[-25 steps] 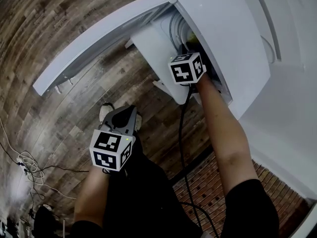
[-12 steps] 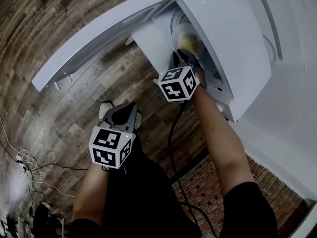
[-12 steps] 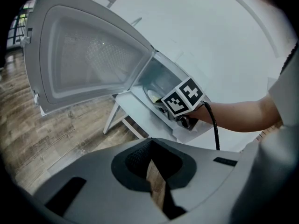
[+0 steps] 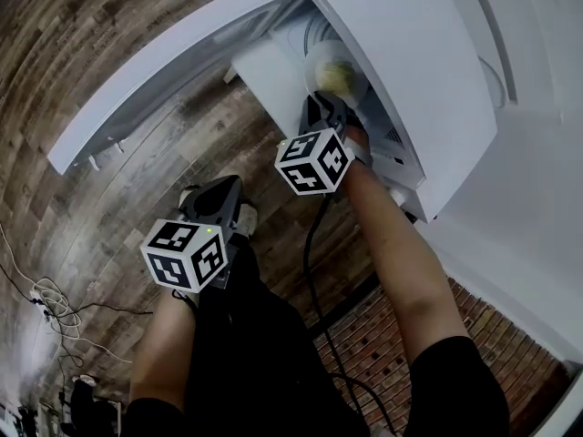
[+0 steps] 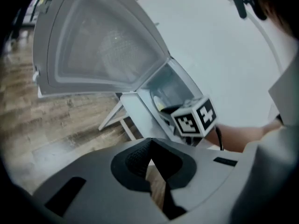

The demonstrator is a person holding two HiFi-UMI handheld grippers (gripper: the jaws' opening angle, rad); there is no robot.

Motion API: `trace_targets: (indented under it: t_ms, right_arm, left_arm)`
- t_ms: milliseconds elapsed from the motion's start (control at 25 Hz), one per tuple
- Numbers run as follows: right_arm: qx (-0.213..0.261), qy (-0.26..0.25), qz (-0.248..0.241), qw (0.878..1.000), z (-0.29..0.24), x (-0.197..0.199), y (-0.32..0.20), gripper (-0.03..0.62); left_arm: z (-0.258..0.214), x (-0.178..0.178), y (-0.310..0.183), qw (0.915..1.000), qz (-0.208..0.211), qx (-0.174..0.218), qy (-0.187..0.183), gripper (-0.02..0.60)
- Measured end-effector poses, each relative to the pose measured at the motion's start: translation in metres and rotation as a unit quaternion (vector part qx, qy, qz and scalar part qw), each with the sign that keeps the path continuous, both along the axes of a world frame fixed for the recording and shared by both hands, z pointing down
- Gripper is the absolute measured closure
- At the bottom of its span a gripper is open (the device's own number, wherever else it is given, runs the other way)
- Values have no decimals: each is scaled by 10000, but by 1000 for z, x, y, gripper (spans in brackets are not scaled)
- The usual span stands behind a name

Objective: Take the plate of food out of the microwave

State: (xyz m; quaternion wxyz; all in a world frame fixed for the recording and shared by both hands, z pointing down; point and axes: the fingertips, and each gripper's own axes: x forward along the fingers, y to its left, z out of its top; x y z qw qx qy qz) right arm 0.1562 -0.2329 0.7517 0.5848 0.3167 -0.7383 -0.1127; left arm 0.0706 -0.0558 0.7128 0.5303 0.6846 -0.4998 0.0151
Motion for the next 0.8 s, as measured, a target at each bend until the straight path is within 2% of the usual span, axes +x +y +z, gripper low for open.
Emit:
trace_targets:
  t_ms: [80,160,240,320,400,560,800]
  right_arm:
    - [39,9,-97,9999,-1,2,5,545]
    - [91,9,-193,9998,-1,4,10,545]
    - [154,-13,-304,9994,-1,5,17,545]
    - [256,-10,-453,9986,-2,5,22,546]
    - [327,2,-570,9978,-2,6,25,548]
    - [383,-31,-705,9968,-7,10,31,549]
    - [502,19,-1085,9928,-10,14,38,553]
  left_arm:
    - [-1,-4,-22,9955,-264,29,906,584]
    - [-2,-4,-50,9840,-428,72,1730,584]
    - [-3,2,-79,9752,-423,182,2167,586]
    - [-2,17,-104,9693,-201,256,2436,463]
    - [6,34,-125,9658,-6,176,2588,462]
    - [27,59,-152,9660,228,-80,2574,460]
    - [36,76,-178,9556,104,-203,2939,462]
